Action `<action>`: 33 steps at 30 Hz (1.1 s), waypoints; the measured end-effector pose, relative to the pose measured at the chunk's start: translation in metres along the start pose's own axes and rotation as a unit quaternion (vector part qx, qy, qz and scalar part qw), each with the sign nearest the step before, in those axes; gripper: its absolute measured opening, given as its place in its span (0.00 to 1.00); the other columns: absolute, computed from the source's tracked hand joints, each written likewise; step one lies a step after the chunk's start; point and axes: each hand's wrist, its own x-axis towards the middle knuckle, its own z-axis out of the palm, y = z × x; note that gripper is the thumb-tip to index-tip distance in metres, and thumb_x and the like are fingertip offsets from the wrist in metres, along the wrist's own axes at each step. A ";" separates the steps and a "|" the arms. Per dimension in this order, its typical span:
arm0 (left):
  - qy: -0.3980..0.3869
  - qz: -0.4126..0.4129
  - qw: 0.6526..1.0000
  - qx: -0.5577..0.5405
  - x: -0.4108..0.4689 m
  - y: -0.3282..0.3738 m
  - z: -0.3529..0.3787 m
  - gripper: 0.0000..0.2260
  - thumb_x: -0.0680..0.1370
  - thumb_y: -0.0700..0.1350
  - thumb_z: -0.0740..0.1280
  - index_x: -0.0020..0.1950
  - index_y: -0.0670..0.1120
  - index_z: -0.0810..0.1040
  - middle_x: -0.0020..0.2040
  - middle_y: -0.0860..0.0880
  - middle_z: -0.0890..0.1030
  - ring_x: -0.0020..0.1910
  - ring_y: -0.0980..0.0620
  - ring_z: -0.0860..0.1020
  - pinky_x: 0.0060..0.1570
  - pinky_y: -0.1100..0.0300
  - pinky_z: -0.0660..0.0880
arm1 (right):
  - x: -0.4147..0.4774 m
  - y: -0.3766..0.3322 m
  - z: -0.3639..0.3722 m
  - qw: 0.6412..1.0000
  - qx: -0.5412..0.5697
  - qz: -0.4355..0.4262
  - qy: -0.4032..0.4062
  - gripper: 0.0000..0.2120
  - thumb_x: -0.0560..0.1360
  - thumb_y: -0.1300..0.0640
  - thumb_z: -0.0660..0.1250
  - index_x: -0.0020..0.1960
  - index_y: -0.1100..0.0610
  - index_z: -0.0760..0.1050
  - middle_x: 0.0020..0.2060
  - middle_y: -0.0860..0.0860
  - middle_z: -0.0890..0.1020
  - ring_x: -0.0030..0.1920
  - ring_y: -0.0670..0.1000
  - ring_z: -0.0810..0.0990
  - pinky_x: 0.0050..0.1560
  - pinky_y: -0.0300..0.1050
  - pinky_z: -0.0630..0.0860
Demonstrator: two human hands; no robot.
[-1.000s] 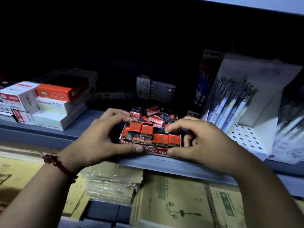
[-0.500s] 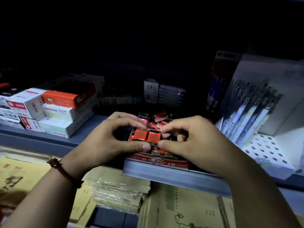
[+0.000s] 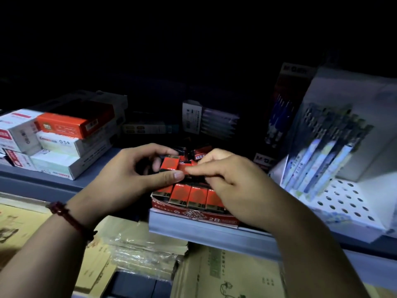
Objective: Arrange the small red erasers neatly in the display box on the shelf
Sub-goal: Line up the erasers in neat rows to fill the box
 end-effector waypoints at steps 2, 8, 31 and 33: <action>-0.044 -0.012 0.999 -0.006 -0.003 0.003 -0.002 0.16 0.72 0.54 0.74 0.59 0.55 0.84 0.50 0.43 0.85 0.49 0.46 0.85 0.55 0.48 0.81 | -0.003 0.006 -0.007 0.998 -0.004 0.005 0.059 0.16 0.83 0.61 0.62 0.64 0.47 0.82 0.53 0.40 0.79 0.51 0.38 0.77 0.50 0.30 0.72; 0.016 0.002 0.999 0.029 -0.005 -0.003 0.003 0.22 0.69 0.67 0.74 0.58 0.58 0.81 0.46 0.45 0.83 0.48 0.45 0.84 0.54 0.41 0.80 | -0.011 0.012 -0.019 0.993 -0.037 0.066 0.095 0.17 0.79 0.65 0.61 0.44 0.48 0.84 0.39 0.45 0.81 0.29 0.48 0.77 0.28 0.42 0.74; 0.096 0.041 0.993 0.048 0.002 -0.004 0.020 0.19 0.76 0.65 0.61 0.52 0.54 0.83 0.53 0.50 0.82 0.56 0.54 0.80 0.61 0.49 0.75 | 0.012 0.008 -0.007 0.987 -0.134 0.053 0.065 0.09 0.73 0.47 0.76 0.53 0.43 0.85 0.45 0.39 0.82 0.46 0.44 0.80 0.50 0.48 0.81; 0.095 0.037 0.994 0.042 0.001 -0.002 0.021 0.19 0.75 0.65 0.61 0.52 0.54 0.83 0.53 0.50 0.82 0.55 0.54 0.80 0.61 0.49 0.75 | 0.011 0.013 -0.006 0.986 -0.140 0.030 0.091 0.04 0.74 0.47 0.74 0.48 0.45 0.85 0.42 0.40 0.83 0.44 0.43 0.81 0.48 0.49 0.81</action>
